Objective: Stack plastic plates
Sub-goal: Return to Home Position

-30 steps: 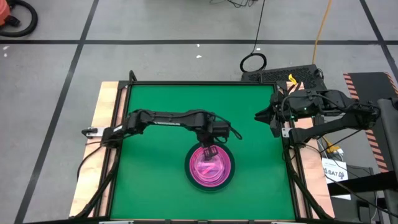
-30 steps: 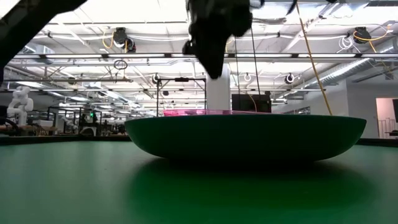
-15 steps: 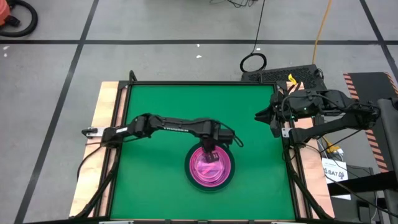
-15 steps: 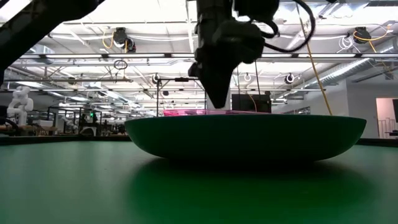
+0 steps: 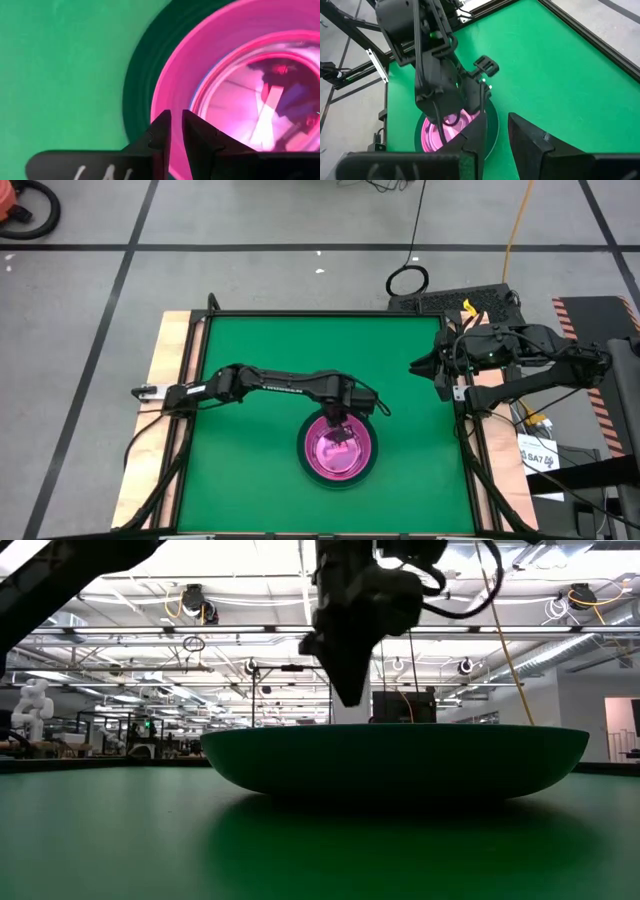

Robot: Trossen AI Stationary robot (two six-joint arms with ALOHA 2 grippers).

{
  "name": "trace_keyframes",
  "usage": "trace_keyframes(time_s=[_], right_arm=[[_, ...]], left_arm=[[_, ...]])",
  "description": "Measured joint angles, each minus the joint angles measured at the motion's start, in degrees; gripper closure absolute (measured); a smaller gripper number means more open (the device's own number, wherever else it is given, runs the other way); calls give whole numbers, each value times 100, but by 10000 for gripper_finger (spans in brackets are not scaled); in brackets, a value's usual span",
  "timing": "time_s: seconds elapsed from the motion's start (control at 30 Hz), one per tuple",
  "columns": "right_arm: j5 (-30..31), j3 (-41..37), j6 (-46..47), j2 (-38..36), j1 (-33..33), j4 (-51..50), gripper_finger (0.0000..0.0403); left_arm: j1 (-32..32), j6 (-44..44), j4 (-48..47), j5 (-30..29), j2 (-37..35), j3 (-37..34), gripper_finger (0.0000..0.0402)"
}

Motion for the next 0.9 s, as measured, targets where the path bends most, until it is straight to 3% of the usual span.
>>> trace_keyframes(time_s=[0.23, 0.4, 0.5, 0.6, 0.9], right_arm=[[-12, -1, -76, 0, -1, 78, 330], [-25, 2, -432, 0, 1, 297, 346], [-27, 1, -791, 0, -1, 425, 372], [-22, 0, -1124, 0, 0, 564, 397], [-34, 2, -2738, 15, -1, 1426, 402]], left_arm=[[102, -249, 82, -63, -722, -8, 351], [102, 506, 583, -438, -1647, 2, 366], [70, 1079, 811, -663, -2211, 2, 393], [66, 1395, 835, -880, -2654, 13, 394], [-32, 1233, 781, -910, -3381, 6, 395]])
